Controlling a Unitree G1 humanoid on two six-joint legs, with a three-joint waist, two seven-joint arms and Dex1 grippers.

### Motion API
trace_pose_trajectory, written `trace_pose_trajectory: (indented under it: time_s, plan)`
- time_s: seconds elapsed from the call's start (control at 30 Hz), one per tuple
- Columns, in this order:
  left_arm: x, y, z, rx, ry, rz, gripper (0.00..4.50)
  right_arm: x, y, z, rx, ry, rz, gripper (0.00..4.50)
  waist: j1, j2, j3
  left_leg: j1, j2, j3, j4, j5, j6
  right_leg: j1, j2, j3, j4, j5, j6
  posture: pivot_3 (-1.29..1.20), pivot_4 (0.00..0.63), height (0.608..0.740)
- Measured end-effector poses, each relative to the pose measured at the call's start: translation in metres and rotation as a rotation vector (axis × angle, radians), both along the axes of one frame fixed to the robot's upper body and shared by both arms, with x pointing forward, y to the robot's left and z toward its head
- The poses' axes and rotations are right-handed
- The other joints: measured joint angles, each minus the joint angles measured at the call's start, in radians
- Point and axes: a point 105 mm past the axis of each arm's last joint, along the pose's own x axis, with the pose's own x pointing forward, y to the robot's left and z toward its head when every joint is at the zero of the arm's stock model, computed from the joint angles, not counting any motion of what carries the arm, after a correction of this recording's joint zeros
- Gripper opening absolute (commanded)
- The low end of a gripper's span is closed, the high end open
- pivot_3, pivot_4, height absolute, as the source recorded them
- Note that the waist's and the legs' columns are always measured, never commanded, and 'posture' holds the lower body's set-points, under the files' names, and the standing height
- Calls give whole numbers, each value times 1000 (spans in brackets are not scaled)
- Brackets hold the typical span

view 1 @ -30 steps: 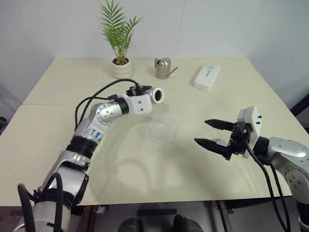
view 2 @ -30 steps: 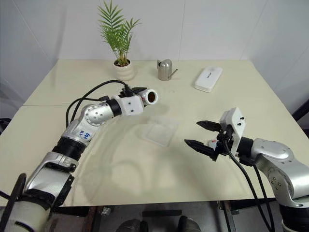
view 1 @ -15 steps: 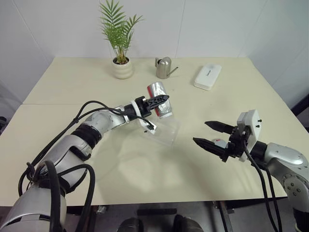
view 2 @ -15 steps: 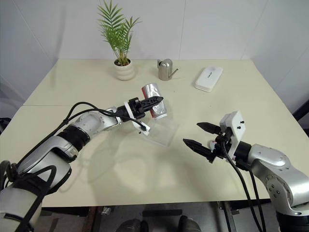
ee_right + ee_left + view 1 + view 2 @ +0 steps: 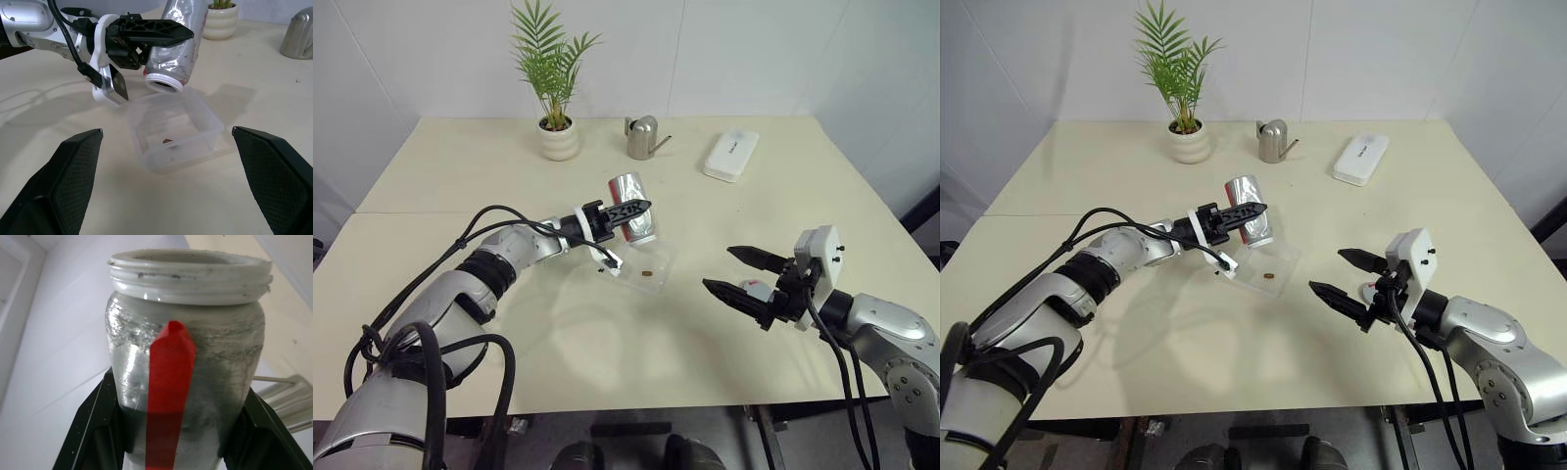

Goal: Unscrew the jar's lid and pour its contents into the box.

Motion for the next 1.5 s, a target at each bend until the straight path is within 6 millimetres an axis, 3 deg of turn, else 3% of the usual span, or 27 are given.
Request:
trace_pose_trajectory:
  time_s: [0.17,0.23,0.37,0.47,0.63,0.83,1.0,1.27,1.5]
  plan:
    - [0,12,25,-182,222,32,1965,-1,2,0,8,-7,14,4461,1,0,0,0,0,1,1,0,0,0,0,0,1,0,0,0,150,740]
    - [5,24,33,-379,443,79,1965,0,2,-2,11,-2,20,4461,-3,0,-1,1,1,2,2,0,0,0,-1,1,2,0,0,0,150,740]
    - [18,58,21,-760,861,174,1965,2,0,-6,6,5,26,4461,-7,0,-1,2,1,3,4,0,-1,0,0,2,4,0,0,0,150,740]
    - [26,96,6,-1118,1187,224,1965,2,1,-10,-24,-14,57,4461,-17,0,-1,2,1,3,6,1,-1,0,1,3,6,0,0,0,150,740]
    - [19,144,-5,-1569,1449,213,1965,10,0,-13,-84,-62,90,4461,-29,-1,-1,3,0,2,6,1,-1,2,1,4,6,1,1,0,150,740]
    - [-2,192,-33,-1817,1419,299,1965,20,3,-10,-122,-127,135,4461,-27,-3,-3,4,0,2,6,1,-1,2,2,4,6,1,1,0,150,740]
    - [-17,224,-39,-1917,1315,306,1965,26,11,-7,-111,-137,188,4461,-24,-7,-4,4,0,1,6,0,-1,3,1,4,5,1,1,0,150,740]
    - [-34,235,-68,-1956,1327,308,1965,30,17,-10,-97,-114,228,4461,-27,-7,-5,5,1,1,6,0,-2,3,1,4,5,1,1,0,150,740]
    - [-42,234,-80,-1959,1350,299,4256,31,20,-8,-98,-120,248,4500,-27,-8,-5,5,2,2,5,-1,-3,2,1,4,4,1,0,0,150,740]
